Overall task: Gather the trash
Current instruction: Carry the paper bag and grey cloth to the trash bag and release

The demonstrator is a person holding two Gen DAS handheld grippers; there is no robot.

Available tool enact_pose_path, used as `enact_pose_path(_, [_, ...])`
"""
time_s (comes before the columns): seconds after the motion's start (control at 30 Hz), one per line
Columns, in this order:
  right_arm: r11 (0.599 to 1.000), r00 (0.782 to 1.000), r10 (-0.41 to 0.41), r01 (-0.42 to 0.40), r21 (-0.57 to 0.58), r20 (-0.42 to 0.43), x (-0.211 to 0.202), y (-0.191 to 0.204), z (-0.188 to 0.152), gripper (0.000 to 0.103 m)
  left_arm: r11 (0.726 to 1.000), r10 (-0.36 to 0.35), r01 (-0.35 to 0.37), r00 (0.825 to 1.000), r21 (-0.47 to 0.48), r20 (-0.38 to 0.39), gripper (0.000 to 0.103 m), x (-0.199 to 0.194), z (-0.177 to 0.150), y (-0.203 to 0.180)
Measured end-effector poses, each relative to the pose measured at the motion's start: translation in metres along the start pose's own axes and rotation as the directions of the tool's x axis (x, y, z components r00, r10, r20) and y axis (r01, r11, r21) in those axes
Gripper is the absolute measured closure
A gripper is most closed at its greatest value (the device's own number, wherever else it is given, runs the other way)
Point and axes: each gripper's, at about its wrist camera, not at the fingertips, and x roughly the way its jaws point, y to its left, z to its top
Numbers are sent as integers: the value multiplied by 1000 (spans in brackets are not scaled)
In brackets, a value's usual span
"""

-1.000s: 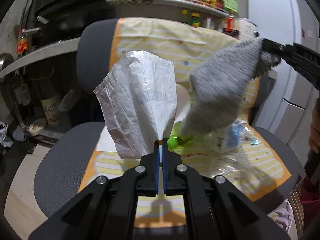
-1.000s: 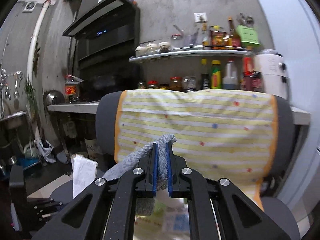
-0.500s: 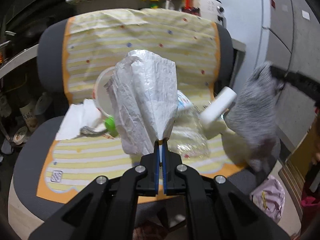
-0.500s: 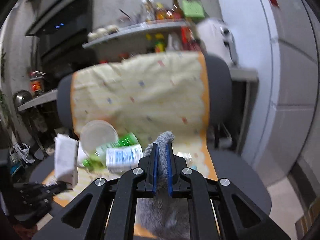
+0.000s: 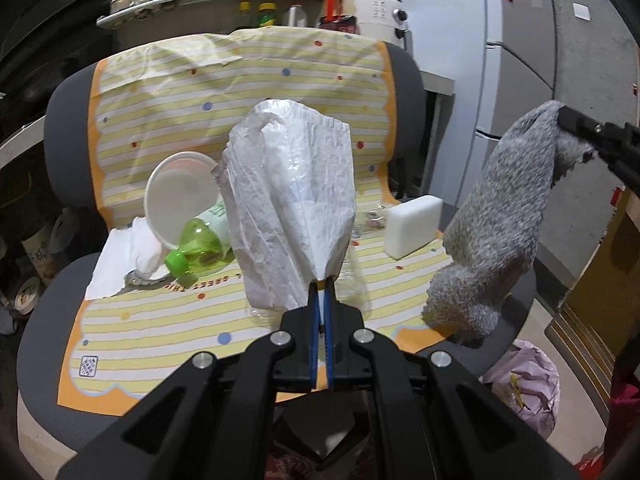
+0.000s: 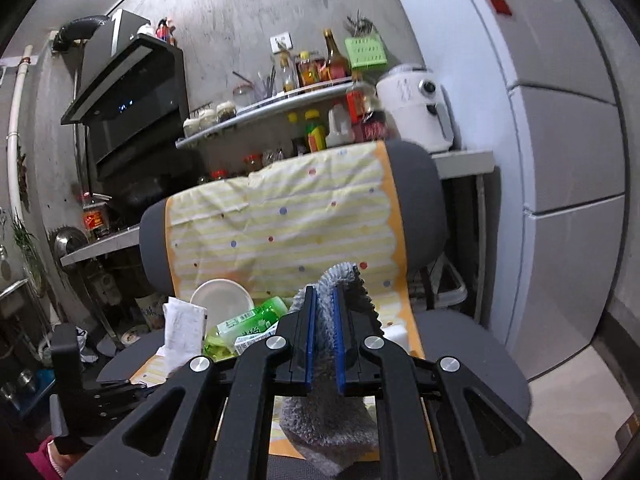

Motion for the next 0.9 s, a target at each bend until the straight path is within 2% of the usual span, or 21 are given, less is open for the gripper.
enact_pose_path(0.17, [999,999,-52,52,6,16,-36,-9,-9,94,997,-71,70,997,33,13,103,-4,-1,-20])
enact_pose_path(0.3, [993,993,-115,115,24,14,-62,-22,-19,94,986,-161,160,987,57,14,103,-3,-4,-44])
enact_pose_path(0.4, [980,980,-200,200,22,20,-89,-32,-29,94,971,-224,223,975,83,2,103,-1,-8,-67])
enact_pose_path(0.53, [953,953,-302,302,17,5,-115,-47,-43,94,945,-300,300,954,128,-22,103,2,-13,-101])
enact_pose_path(0.7, [917,918,-392,395,55,-57,-131,-79,-72,93,899,-397,400,916,178,-55,103,5,-21,-143])
enact_pose_path(0.9, [883,889,-426,449,136,-168,-130,-118,-117,89,854,-470,479,877,202,-97,103,10,-30,-171])
